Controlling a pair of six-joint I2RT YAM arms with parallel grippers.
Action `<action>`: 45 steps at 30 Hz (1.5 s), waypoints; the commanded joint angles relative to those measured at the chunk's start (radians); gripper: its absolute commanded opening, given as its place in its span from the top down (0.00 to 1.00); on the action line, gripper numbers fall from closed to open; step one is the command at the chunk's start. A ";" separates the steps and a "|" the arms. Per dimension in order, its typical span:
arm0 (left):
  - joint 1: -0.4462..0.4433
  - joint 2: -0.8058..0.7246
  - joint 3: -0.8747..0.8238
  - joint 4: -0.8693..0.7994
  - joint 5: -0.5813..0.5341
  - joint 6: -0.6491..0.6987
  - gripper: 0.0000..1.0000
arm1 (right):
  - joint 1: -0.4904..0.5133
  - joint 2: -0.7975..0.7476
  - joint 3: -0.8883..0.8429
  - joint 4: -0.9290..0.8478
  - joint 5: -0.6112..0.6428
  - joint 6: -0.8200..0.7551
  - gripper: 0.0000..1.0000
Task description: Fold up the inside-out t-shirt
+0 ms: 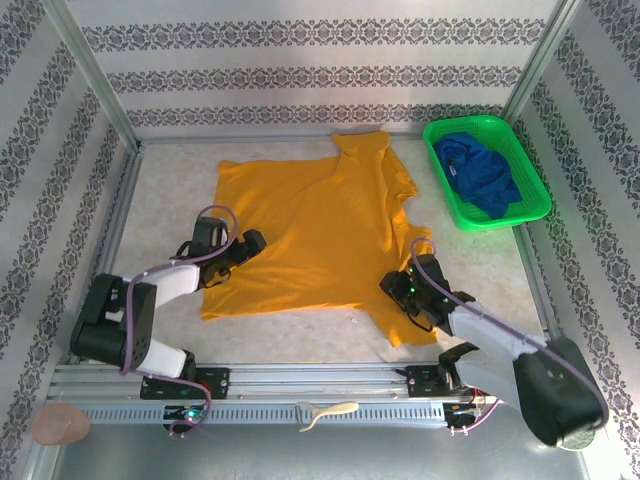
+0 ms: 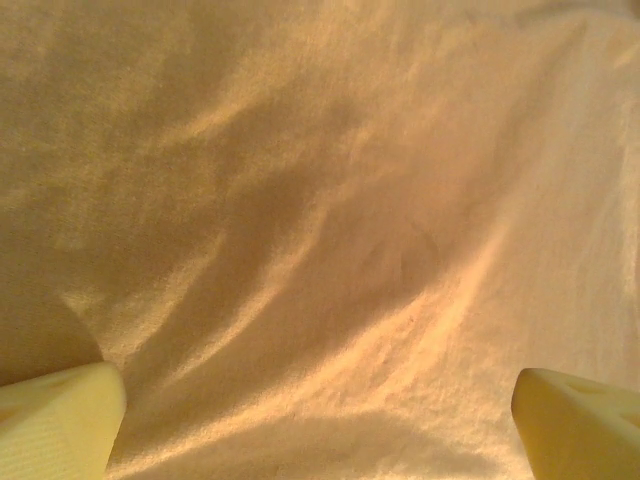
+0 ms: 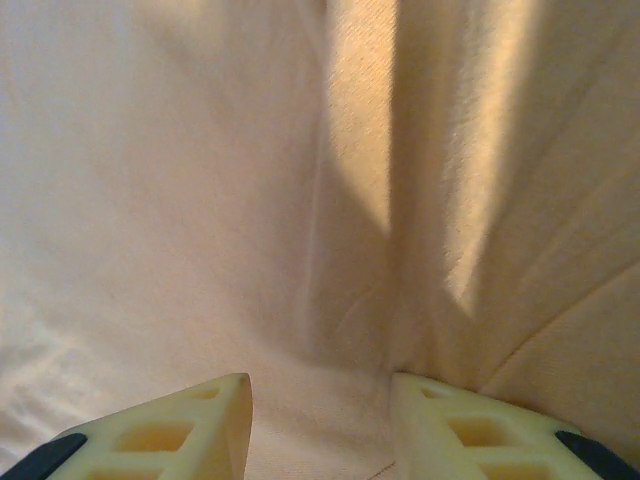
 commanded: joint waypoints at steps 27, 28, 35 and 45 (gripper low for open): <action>0.318 0.929 1.598 -0.912 0.043 0.403 0.40 | -0.134 0.565 0.539 0.037 -0.099 -0.264 0.54; 0.319 0.965 1.651 -0.936 0.030 0.417 0.39 | -0.144 0.577 0.532 0.052 -0.109 -0.254 0.54; 0.319 1.100 1.828 -1.009 0.007 0.447 0.34 | -0.176 0.610 0.471 0.107 -0.121 -0.223 0.54; 0.319 1.170 1.875 -0.989 0.036 0.411 0.35 | -0.187 0.608 0.433 0.128 -0.103 -0.195 0.54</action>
